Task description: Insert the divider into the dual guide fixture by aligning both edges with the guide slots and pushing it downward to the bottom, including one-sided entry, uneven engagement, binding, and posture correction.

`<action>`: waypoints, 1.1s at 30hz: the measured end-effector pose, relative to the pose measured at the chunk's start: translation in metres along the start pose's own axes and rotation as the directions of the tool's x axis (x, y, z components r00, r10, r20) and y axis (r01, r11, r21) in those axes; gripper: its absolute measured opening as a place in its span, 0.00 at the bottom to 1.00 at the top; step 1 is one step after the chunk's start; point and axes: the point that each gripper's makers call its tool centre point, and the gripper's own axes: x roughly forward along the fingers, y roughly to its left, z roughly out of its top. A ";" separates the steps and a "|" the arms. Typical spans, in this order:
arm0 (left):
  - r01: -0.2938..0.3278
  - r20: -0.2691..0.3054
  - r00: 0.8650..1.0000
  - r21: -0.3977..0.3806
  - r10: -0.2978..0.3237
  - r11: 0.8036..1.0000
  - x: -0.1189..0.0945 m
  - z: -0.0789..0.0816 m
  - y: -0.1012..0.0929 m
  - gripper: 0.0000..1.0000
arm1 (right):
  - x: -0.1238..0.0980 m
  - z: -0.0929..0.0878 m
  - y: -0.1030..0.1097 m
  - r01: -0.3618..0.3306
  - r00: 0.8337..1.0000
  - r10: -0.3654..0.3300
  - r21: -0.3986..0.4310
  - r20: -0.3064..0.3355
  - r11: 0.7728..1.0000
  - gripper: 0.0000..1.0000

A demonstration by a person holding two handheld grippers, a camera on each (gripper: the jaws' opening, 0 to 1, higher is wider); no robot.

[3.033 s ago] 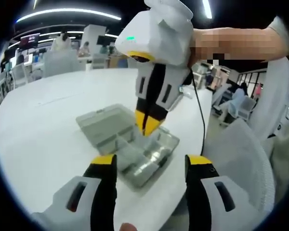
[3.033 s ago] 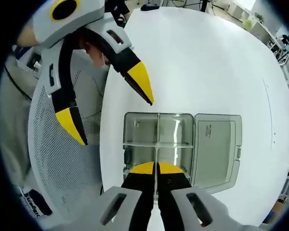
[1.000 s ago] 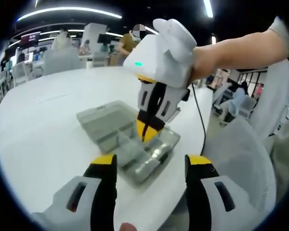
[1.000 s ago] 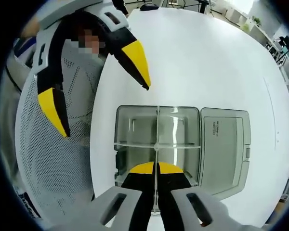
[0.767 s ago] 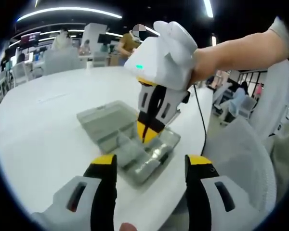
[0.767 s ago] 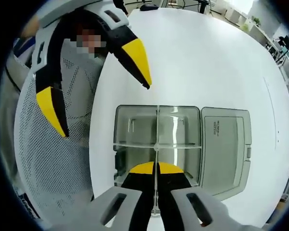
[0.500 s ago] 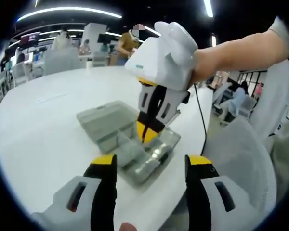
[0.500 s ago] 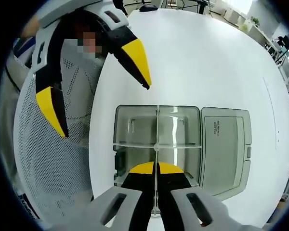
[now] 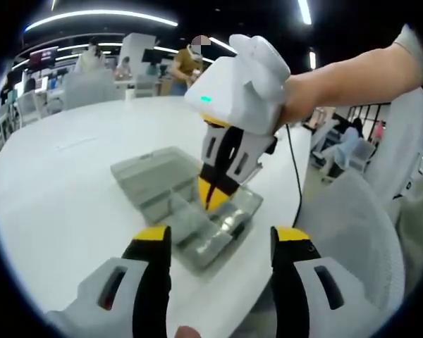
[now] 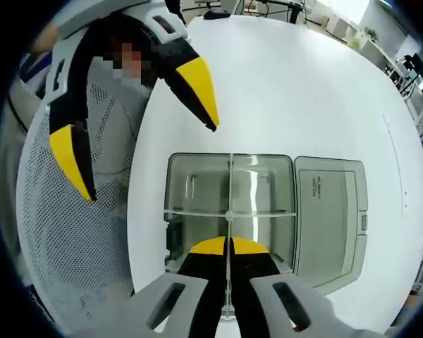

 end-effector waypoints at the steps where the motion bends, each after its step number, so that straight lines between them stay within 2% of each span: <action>1: 0.000 0.000 1.000 0.000 0.000 1.000 0.000 0.000 0.000 0.55 | 0.000 0.000 0.000 0.001 1.000 -0.001 0.001 0.001 1.000 0.00; 20: 0.002 -0.004 1.000 0.004 -0.002 1.000 0.001 -0.001 -0.005 0.55 | 0.002 -0.001 0.001 0.042 0.998 -0.041 -0.030 0.037 0.999 0.00; 30: 0.002 -0.012 1.000 0.008 -0.002 1.000 -0.001 -0.002 -0.007 0.55 | 0.002 -0.004 0.001 0.044 0.996 -0.044 0.001 0.072 0.999 0.00; 33: 0.003 -0.015 1.000 0.010 -0.003 1.000 0.000 -0.002 -0.008 0.56 | 0.001 -0.006 0.003 0.049 0.994 -0.050 0.022 0.092 0.999 0.04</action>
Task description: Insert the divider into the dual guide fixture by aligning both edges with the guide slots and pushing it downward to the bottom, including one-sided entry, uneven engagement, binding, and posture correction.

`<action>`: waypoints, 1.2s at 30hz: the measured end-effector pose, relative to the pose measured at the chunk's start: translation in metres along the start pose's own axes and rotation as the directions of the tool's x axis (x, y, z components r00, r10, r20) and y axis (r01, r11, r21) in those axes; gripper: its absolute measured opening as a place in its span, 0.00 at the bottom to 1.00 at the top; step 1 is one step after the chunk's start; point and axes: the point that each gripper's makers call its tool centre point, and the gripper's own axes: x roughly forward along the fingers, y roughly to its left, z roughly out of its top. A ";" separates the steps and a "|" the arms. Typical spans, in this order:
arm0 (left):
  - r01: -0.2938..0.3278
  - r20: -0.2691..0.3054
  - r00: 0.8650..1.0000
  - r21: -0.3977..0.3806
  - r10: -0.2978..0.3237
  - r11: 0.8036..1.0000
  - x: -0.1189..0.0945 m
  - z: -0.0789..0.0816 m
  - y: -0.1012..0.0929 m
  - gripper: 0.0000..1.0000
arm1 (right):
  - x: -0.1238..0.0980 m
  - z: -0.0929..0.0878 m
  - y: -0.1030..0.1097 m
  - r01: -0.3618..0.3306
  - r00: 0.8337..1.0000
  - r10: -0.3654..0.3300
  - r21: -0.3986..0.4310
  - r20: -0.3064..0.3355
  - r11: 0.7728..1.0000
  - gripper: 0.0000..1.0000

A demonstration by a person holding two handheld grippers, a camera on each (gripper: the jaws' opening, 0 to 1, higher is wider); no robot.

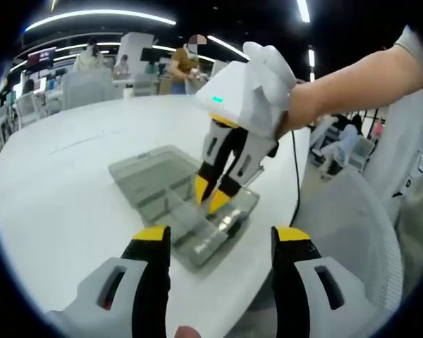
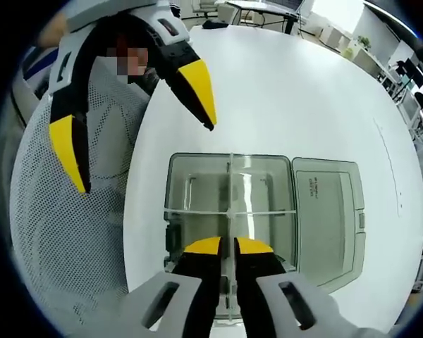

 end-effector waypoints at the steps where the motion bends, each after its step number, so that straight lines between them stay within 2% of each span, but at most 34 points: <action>1: 0.000 -0.001 1.000 0.000 0.000 1.000 0.000 0.000 0.000 0.56 | 0.000 0.000 0.000 0.000 1.000 0.000 0.007 0.011 1.000 0.05; 13: 0.007 -0.015 1.000 0.012 -0.006 1.000 0.002 -0.001 -0.003 0.59 | -0.012 0.002 0.001 0.022 0.989 -0.046 0.171 0.141 0.985 0.19; 18: 0.004 -0.021 1.000 0.014 -0.003 1.000 0.002 0.000 -0.003 0.62 | -0.020 0.004 -0.002 0.047 0.972 -0.106 0.269 0.208 0.962 0.26; 19: 0.001 -0.022 1.000 0.015 0.000 1.000 0.001 0.001 -0.002 0.63 | -0.023 0.006 0.000 0.039 0.965 -0.118 0.313 0.236 0.949 0.27; 21: -0.001 -0.025 1.000 0.012 0.001 1.000 0.001 0.000 -0.003 0.65 | -0.025 0.006 -0.002 0.050 0.956 -0.144 0.343 0.254 0.938 0.30; 24: -0.004 -0.031 1.000 0.017 0.005 1.000 0.001 0.000 -0.004 0.67 | -0.032 0.008 0.000 0.039 0.939 -0.175 0.413 0.297 0.910 0.34; 27: -0.005 -0.038 0.999 0.016 0.005 1.000 0.001 -0.001 -0.005 0.70 | -0.036 0.006 0.002 0.040 0.928 -0.198 0.444 0.316 0.895 0.37; 33: -0.021 -0.057 0.998 0.009 0.021 1.000 -0.001 -0.007 -0.005 0.75 | -0.047 0.005 0.005 0.022 0.893 -0.261 0.542 0.368 0.840 0.48; 36: -0.041 -0.058 0.997 0.007 0.042 0.999 -0.004 -0.008 -0.002 0.78 | -0.051 0.004 0.008 0.023 0.882 -0.284 0.568 0.375 0.823 0.55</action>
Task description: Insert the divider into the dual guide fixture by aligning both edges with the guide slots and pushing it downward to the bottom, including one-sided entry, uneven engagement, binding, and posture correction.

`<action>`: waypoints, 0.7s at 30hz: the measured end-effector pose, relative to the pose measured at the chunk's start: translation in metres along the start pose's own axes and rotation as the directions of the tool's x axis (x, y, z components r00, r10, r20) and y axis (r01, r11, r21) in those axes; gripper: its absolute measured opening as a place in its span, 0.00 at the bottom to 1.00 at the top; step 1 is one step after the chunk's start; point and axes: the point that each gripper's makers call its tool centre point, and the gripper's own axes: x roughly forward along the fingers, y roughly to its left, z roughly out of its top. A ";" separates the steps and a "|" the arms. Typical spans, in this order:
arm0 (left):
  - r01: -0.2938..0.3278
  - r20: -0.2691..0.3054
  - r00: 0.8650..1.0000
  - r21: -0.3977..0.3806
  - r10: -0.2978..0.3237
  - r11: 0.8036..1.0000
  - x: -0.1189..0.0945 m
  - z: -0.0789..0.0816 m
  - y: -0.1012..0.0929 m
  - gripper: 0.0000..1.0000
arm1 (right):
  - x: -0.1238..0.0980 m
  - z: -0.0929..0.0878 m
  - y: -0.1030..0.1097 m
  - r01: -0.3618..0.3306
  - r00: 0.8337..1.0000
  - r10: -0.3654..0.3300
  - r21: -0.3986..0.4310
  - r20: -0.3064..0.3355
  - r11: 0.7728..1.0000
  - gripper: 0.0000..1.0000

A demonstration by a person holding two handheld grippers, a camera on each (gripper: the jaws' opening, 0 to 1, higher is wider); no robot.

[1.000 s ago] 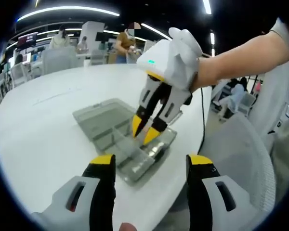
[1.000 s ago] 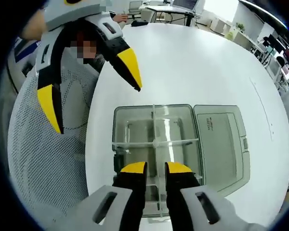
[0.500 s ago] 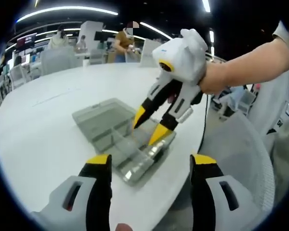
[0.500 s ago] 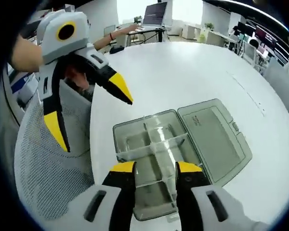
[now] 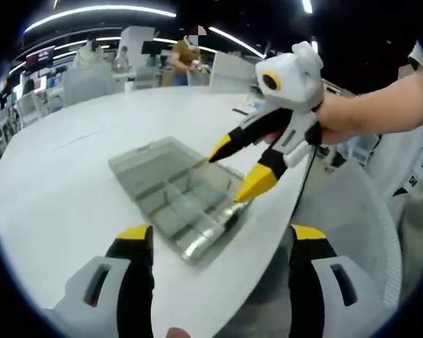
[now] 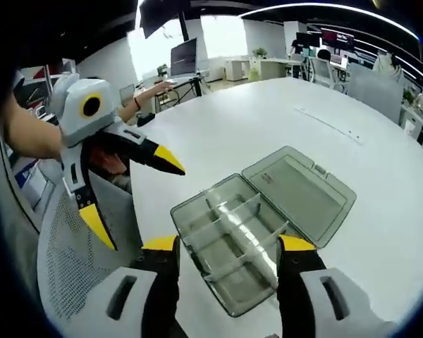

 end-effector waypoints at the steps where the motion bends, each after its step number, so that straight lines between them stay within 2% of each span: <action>1: -0.006 0.002 1.000 -0.001 0.006 1.000 -0.001 0.000 0.001 0.79 | -0.002 0.000 0.000 0.006 1.000 -0.006 0.007 0.009 1.000 0.57; 4: -0.025 -0.005 1.000 -0.009 0.025 1.000 -0.003 -0.003 0.003 0.83 | -0.008 0.001 0.000 0.032 0.999 -0.034 0.051 0.042 0.998 0.64; 8: -0.056 -0.008 0.998 -0.031 0.056 0.998 -0.006 -0.005 0.008 0.87 | -0.015 0.000 0.001 0.059 0.997 -0.063 0.079 0.054 0.995 0.70; 18: -0.106 -0.003 0.994 -0.062 0.106 0.992 -0.016 -0.005 0.005 0.99 | -0.039 -0.003 0.002 0.103 0.986 -0.125 0.189 0.110 0.977 0.77; 21: -0.122 -0.012 0.993 -0.064 0.121 0.990 -0.020 -0.006 0.005 0.99 | -0.046 -0.007 0.002 0.115 0.983 -0.141 0.205 0.116 0.972 0.79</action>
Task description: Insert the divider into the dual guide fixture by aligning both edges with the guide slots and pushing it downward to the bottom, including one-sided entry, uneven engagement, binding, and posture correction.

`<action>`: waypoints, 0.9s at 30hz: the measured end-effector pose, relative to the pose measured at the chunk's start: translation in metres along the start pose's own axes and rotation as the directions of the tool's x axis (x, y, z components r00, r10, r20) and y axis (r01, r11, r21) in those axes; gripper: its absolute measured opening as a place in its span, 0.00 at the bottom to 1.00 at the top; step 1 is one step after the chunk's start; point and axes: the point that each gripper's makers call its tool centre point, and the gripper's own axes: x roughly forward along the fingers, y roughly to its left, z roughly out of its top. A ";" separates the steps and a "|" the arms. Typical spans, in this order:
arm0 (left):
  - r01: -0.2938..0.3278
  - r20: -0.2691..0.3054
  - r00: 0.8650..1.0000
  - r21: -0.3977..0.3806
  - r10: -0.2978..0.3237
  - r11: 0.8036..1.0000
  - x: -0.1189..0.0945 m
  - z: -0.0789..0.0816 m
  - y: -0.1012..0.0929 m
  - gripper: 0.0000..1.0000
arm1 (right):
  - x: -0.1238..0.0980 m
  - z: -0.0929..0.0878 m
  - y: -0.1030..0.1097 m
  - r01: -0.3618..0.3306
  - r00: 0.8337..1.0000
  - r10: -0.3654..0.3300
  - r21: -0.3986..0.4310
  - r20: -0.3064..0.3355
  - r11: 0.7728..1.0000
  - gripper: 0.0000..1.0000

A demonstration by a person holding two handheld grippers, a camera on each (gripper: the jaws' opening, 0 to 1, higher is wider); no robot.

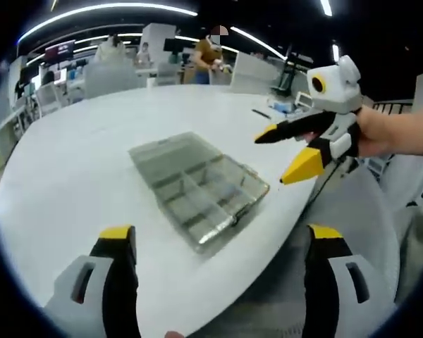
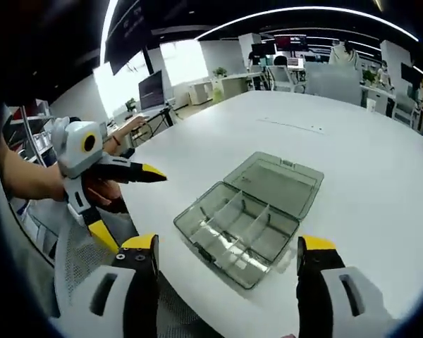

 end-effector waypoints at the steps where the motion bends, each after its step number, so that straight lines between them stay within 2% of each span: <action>1: -0.008 -0.001 1.000 -0.002 0.008 1.000 -0.002 0.000 0.000 0.99 | -0.002 -0.001 0.000 0.002 1.000 -0.002 0.012 0.003 1.000 0.79; 18: -0.098 0.031 0.994 -0.064 0.100 0.993 -0.023 0.003 0.003 0.99 | -0.029 -0.012 -0.003 0.056 0.997 -0.061 0.104 0.054 0.993 0.83; 23: -0.117 0.017 0.993 -0.092 0.119 0.989 -0.030 -0.006 0.004 0.99 | -0.033 -0.019 -0.003 0.073 0.995 -0.080 0.127 0.056 0.989 0.83; 27: -0.135 0.031 0.990 -0.098 0.138 0.986 -0.034 -0.001 0.005 0.99 | -0.039 -0.022 -0.004 0.088 0.993 -0.098 0.140 0.064 0.986 0.82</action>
